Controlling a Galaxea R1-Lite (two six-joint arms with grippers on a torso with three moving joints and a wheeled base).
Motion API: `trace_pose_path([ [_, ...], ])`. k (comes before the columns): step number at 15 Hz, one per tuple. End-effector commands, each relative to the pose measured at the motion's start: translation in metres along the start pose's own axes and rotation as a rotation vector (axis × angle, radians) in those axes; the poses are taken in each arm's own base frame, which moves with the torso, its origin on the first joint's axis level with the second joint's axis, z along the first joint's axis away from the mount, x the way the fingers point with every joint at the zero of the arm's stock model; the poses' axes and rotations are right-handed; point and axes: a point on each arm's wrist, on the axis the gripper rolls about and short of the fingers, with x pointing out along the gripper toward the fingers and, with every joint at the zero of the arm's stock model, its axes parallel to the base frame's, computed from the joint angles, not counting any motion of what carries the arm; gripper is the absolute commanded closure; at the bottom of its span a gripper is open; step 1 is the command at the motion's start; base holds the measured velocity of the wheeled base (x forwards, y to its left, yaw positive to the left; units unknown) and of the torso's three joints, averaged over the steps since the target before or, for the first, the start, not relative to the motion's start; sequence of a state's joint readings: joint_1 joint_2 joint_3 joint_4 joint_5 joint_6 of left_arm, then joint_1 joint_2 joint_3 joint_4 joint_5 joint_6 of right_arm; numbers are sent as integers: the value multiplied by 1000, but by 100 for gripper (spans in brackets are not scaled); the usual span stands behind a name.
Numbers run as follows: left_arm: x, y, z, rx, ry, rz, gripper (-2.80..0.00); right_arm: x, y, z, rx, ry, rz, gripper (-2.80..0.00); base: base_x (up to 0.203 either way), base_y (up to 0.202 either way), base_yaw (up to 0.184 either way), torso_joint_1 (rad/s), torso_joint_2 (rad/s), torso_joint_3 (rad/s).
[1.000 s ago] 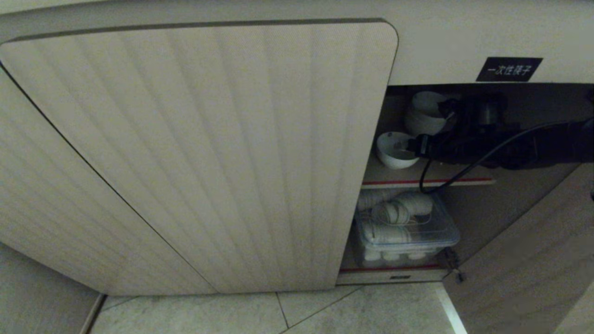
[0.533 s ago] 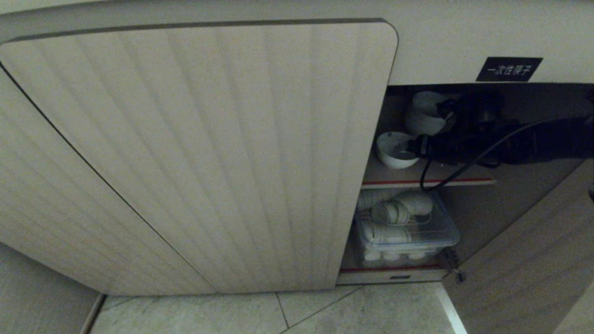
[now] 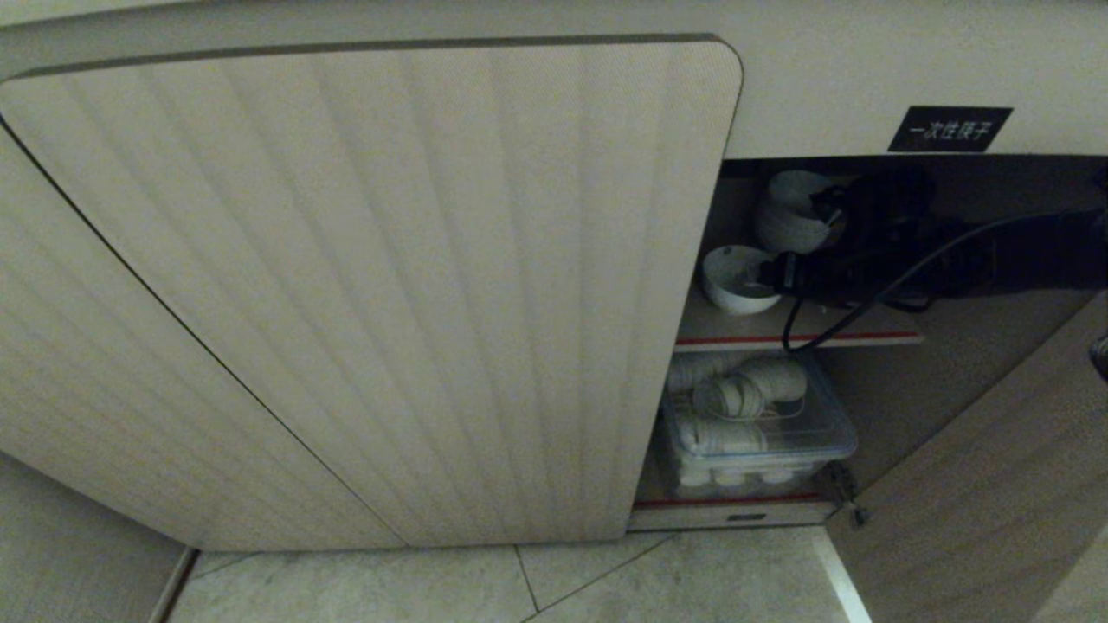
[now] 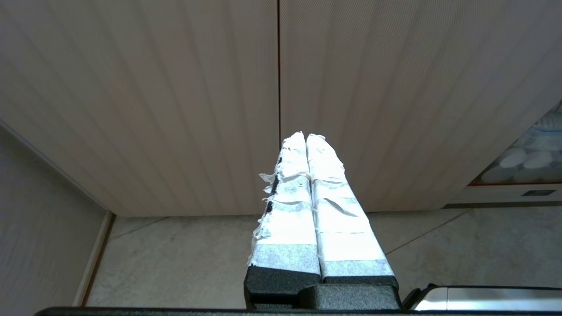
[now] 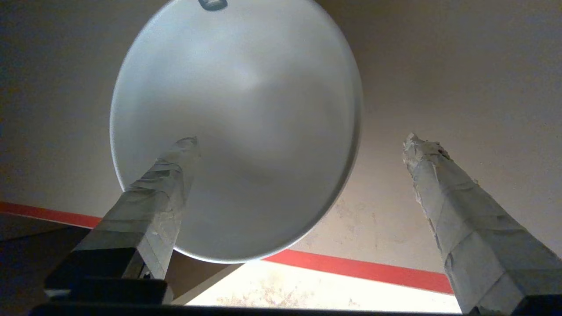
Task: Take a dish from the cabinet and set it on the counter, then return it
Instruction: Take the bowl from the cabinet
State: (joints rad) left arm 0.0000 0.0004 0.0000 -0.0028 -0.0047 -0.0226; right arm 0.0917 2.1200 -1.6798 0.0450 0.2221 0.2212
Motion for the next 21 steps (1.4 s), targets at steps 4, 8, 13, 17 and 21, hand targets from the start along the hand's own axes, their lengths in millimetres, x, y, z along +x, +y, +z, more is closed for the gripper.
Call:
trace_pose_path([
  [4, 0, 0, 0, 0, -1, 0, 0, 2, 0, 3, 5, 18, -2, -280, 0, 0, 0, 0, 0, 0],
  [8, 0, 0, 0, 0, -1, 0, 0, 4, -1, 1, 9, 35, -6, -280, 0, 0, 0, 0, 0, 0],
  [13, 0, 0, 0, 0, -1, 0, 0, 6, -1, -1, 12, 53, -10, -280, 0, 0, 0, 0, 0, 0],
  [17, 0, 0, 0, 0, -1, 0, 0, 7, -1, 1, 15, 67, -11, -280, 0, 0, 0, 0, 0, 0],
  [21, 0, 0, 0, 0, -1, 0, 0, 11, 0, 7, 12, 56, -8, -280, 0, 0, 0, 0, 0, 0],
])
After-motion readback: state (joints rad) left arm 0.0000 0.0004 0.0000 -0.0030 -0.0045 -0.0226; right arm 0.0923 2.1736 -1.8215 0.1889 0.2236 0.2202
